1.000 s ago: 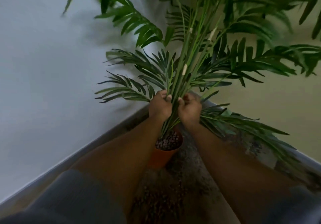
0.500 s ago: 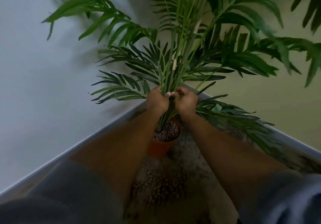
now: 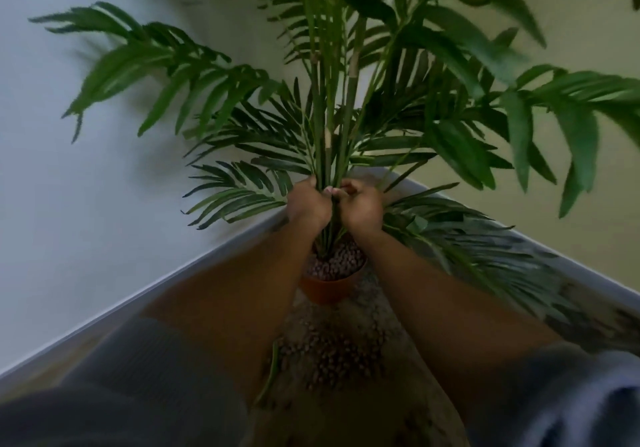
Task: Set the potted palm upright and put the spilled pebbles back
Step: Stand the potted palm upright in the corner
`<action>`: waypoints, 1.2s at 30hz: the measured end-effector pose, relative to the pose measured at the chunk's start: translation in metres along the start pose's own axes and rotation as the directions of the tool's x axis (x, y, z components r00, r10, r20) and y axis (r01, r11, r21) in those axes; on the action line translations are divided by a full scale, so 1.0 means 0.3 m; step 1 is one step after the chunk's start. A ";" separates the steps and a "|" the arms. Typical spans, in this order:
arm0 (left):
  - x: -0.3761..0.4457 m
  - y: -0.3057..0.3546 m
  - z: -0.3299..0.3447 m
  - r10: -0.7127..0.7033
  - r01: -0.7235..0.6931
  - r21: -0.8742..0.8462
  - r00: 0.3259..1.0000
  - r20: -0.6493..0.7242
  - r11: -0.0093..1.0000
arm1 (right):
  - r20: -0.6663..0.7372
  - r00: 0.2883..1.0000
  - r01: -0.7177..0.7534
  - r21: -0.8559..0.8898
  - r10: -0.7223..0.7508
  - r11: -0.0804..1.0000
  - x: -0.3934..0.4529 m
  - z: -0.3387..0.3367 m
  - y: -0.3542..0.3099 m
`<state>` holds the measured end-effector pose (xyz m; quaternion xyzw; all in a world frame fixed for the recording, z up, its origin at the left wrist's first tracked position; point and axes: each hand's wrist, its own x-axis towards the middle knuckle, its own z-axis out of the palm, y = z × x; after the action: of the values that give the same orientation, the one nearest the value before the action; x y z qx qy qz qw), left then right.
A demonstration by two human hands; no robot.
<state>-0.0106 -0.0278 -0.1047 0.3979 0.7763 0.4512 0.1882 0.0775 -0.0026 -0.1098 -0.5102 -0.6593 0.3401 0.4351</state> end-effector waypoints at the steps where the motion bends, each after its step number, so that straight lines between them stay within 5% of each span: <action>1: -0.003 -0.003 -0.004 -0.003 0.003 0.008 1.000 -0.002 1.000 | -0.008 1.000 0.000 0.001 0.000 1.000 -0.009 0.008 -0.006; 19: -0.079 -0.047 -0.089 -0.059 0.066 -0.156 0.997 0.048 0.986 | -0.034 0.999 0.034 -0.006 -0.034 0.999 -0.128 0.021 -0.026; 25: -0.152 -0.129 -0.114 -0.128 0.122 -0.095 0.991 -0.051 0.988 | -0.056 0.996 0.070 -0.072 -0.074 0.995 -0.212 0.076 0.027; 36: -0.220 -0.464 -0.117 -0.279 0.283 -0.065 0.958 0.062 0.957 | 0.203 0.979 -0.002 -0.139 0.030 0.990 -0.364 0.214 0.199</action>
<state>-0.0554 -0.1377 -0.2090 0.2881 0.8026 0.4375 0.2852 0.0518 -0.0938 -0.2128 -0.5066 -0.7185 0.3478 0.3257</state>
